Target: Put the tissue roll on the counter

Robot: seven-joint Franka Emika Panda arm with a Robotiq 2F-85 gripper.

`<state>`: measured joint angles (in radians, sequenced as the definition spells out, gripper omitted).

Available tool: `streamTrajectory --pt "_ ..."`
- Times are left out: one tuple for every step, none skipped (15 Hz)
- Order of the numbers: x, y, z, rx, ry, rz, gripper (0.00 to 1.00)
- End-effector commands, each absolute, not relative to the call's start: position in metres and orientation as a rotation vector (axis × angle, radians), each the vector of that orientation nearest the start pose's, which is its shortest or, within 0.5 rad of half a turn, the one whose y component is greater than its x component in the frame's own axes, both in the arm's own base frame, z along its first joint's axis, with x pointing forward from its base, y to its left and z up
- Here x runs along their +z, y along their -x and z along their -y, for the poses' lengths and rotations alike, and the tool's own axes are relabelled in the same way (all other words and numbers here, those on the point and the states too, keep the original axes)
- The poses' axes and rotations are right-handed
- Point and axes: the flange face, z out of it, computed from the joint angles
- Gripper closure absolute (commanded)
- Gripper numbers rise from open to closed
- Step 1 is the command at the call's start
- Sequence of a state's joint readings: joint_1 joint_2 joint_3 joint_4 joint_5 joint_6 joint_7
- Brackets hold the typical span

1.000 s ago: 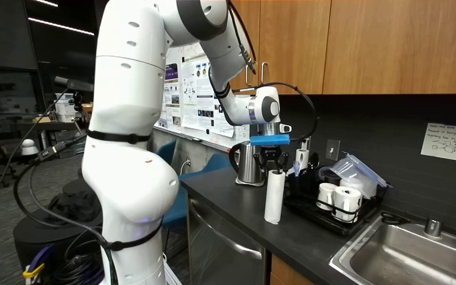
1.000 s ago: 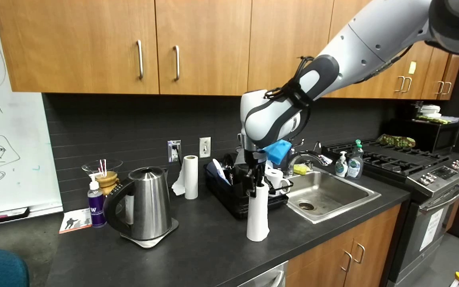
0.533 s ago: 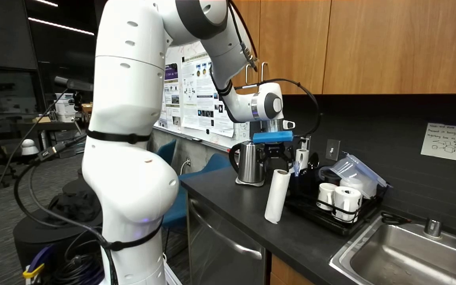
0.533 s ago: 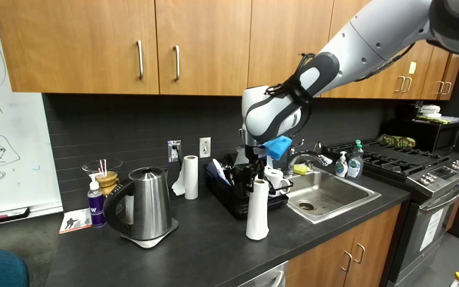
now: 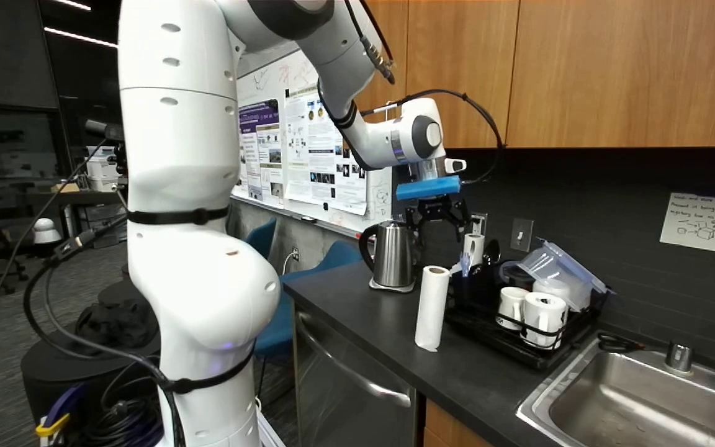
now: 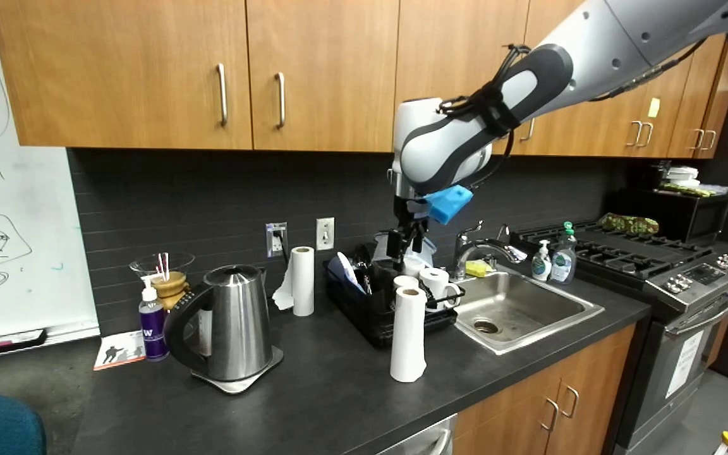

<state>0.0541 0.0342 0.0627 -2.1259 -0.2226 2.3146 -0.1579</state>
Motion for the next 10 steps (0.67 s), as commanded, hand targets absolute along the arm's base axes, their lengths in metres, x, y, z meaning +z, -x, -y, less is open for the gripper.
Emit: streamTrajectory --pt "0.4301 -0.543 -0.0582 -0.287 3.267 0.636 0.0" --pt "0.4311 -0.5416 -0.0584 -0.287 3.266 0.637 0.0" --pt "0.4319 -0.5405 -0.0585 -0.29 3.264 0.639 0.0" --pt "0.4318 -0.5398 -0.0588 -0.29 3.262 0.642 0.0" --pt "0.4306 -0.5386 -0.0584 -0.289 3.261 0.649 0.0" --pt "0.4279 -0.5482 -0.06 -0.289 3.248 0.656 0.0" --pt "0.4267 -0.5474 -0.0599 -0.285 3.248 0.656 0.0" --pt "0.4256 -0.5467 -0.0598 -0.281 3.248 0.656 0.0" --pt "0.4249 -0.5464 -0.0598 -0.279 3.248 0.657 0.0" --pt "0.4247 -0.5463 -0.0598 -0.278 3.249 0.657 0.0"
